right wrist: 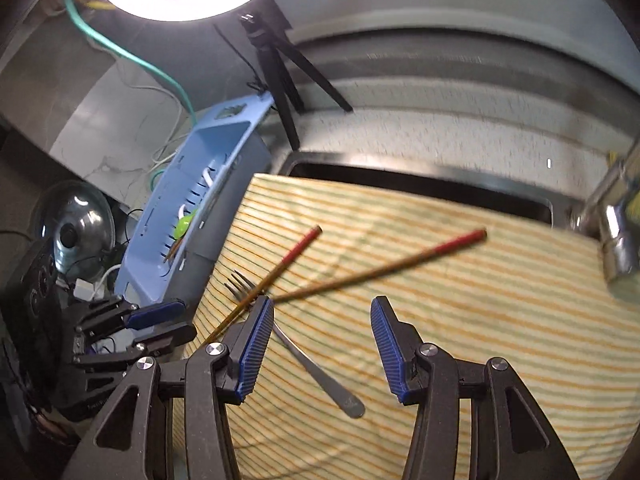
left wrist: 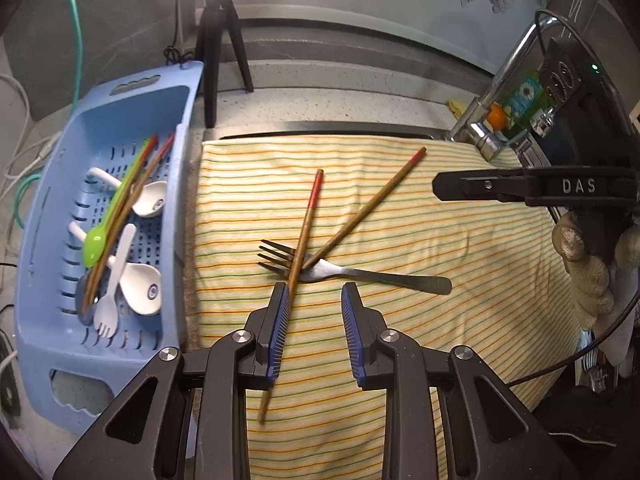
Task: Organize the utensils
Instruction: 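Move both grippers back toward the red-tipped chopsticks on the cloth, then grasp a red-tipped chopstick with the left gripper while the right grasps another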
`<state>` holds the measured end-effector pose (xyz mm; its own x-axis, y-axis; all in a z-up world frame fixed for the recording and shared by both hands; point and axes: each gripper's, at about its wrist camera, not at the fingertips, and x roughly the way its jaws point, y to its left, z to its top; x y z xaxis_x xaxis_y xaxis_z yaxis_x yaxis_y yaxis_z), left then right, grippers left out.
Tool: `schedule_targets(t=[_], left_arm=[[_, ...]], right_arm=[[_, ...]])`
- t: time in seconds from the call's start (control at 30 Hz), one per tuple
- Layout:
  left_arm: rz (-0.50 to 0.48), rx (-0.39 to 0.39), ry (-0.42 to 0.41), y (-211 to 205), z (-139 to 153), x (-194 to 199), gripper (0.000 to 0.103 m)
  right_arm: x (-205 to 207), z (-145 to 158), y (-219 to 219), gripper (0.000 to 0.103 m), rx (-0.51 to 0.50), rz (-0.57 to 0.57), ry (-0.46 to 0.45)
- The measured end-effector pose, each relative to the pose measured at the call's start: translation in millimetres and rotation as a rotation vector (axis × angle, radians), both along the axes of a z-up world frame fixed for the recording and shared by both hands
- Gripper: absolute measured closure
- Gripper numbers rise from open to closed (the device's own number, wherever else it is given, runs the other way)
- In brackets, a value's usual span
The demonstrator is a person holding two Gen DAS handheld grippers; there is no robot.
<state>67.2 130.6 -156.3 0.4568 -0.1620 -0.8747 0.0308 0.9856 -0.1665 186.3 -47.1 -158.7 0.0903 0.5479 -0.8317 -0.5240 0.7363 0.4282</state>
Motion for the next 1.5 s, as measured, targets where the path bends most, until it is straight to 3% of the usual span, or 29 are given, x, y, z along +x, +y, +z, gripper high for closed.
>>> schedule_targets(t=[0.37, 0.63, 0.8, 0.97, 1.1, 1.5], left_arm=[[-0.040, 0.027, 0.011, -6, -6, 4, 0.078], [-0.039, 0.017, -0.021, -2, 3, 0, 0.078], [-0.026, -0.003, -0.048, 6, 8, -4, 0.078], [-0.008, -0.022, -0.060, 17, 9, -10, 0.078], [-0.004, -0.026, -0.061, 22, 10, -16, 0.078], [-0.035, -0.009, -0.019, 16, 0, -8, 0.078]], right_arm=[[50, -42, -31, 0.062, 0.035, -0.353, 0.205], [67, -60, -27, 0.066, -0.010, -0.453, 0.270], [74, -63, -2, 0.066, -0.096, -0.435, 0.235], [77, -63, 28, 0.066, -0.252, -0.355, 0.158], [69, -62, 39, 0.074, -0.336, -0.272, 0.081], [42, -60, 16, 0.088, -0.349, -0.100, 0.048]])
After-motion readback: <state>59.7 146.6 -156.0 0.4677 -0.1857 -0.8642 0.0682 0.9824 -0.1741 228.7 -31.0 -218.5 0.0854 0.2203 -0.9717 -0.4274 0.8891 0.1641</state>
